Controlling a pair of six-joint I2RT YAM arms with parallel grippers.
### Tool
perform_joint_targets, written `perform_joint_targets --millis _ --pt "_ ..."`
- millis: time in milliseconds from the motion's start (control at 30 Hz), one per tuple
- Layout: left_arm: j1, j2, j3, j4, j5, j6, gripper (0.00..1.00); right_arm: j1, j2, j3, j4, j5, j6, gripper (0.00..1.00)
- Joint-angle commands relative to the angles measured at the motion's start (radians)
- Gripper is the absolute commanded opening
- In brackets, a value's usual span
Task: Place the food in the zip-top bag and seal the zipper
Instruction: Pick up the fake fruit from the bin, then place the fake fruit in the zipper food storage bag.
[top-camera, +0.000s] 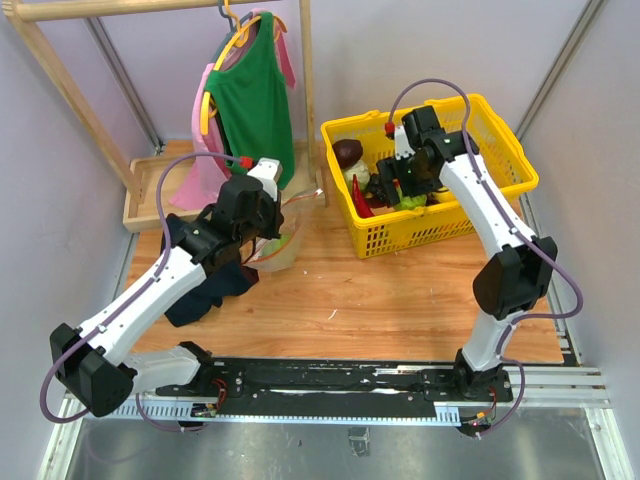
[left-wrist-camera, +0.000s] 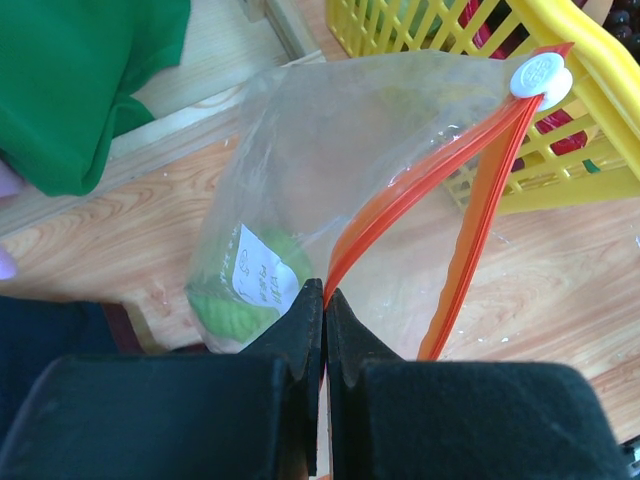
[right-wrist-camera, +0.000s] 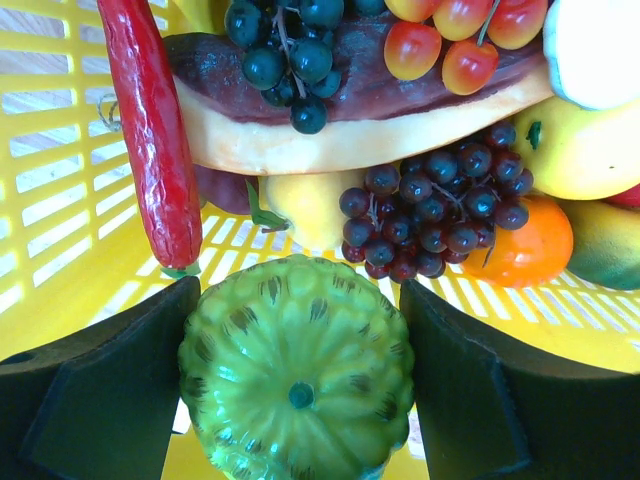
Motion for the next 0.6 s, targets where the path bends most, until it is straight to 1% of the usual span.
perform_joint_targets --millis 0,200,333,433,567 --pt "0.010 -0.025 -0.015 0.026 0.012 0.000 0.00 -0.004 -0.054 -0.058 0.069 0.022 0.053 0.52" --pt "0.013 -0.025 -0.016 0.031 0.040 -0.001 0.01 0.037 -0.190 -0.131 0.212 0.033 0.080 0.50" --pt "0.016 -0.029 -0.015 0.035 0.069 -0.001 0.01 0.071 -0.305 -0.216 0.350 0.038 0.094 0.49" --pt "0.026 -0.027 -0.010 0.040 0.109 -0.006 0.00 0.100 -0.408 -0.299 0.464 0.031 0.104 0.48" --pt "0.046 -0.021 -0.002 0.051 0.198 -0.020 0.00 0.150 -0.524 -0.414 0.616 -0.003 0.141 0.47"
